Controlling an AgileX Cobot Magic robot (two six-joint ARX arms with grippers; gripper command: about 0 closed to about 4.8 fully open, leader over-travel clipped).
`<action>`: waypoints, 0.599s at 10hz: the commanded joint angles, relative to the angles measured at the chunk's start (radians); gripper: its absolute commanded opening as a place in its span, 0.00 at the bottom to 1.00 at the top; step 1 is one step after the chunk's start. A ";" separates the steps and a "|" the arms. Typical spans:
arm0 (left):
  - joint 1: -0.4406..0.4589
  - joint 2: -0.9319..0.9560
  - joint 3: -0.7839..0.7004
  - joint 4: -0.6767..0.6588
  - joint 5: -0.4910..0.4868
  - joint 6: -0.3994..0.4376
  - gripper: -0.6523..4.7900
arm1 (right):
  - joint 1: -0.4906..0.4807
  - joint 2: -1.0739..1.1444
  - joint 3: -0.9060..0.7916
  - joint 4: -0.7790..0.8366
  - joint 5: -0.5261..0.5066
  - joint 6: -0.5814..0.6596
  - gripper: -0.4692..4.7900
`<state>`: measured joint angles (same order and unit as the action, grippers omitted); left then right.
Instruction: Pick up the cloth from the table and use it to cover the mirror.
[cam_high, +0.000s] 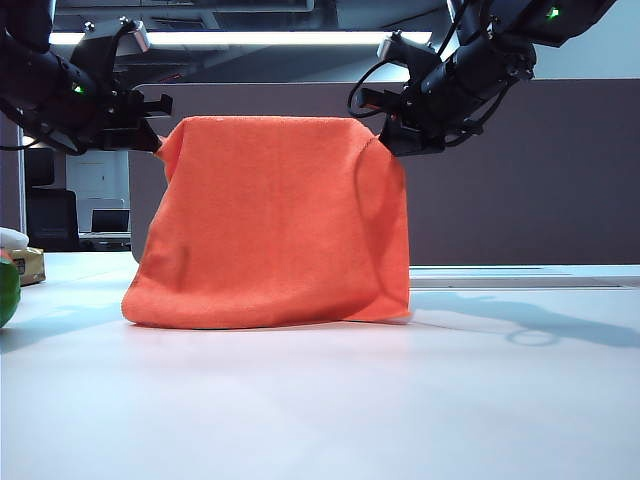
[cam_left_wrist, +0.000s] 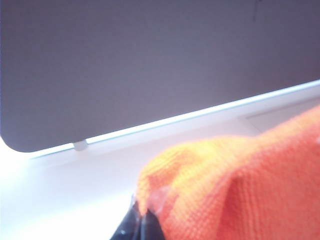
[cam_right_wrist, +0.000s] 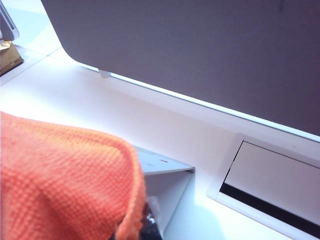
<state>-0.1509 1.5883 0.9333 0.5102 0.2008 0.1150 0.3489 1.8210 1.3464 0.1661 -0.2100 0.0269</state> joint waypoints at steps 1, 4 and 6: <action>-0.002 -0.001 0.003 -0.016 -0.002 0.001 0.44 | 0.006 -0.004 0.002 -0.018 -0.016 -0.001 0.35; -0.002 -0.001 0.003 -0.020 -0.006 0.001 0.45 | 0.006 -0.004 0.002 -0.065 0.009 -0.001 0.43; -0.002 -0.001 0.003 -0.084 -0.006 0.008 0.45 | 0.007 -0.004 0.002 -0.157 0.105 -0.002 0.49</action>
<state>-0.1520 1.5898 0.9333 0.4286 0.1974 0.1184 0.3546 1.8210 1.3445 0.0170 -0.1284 0.0261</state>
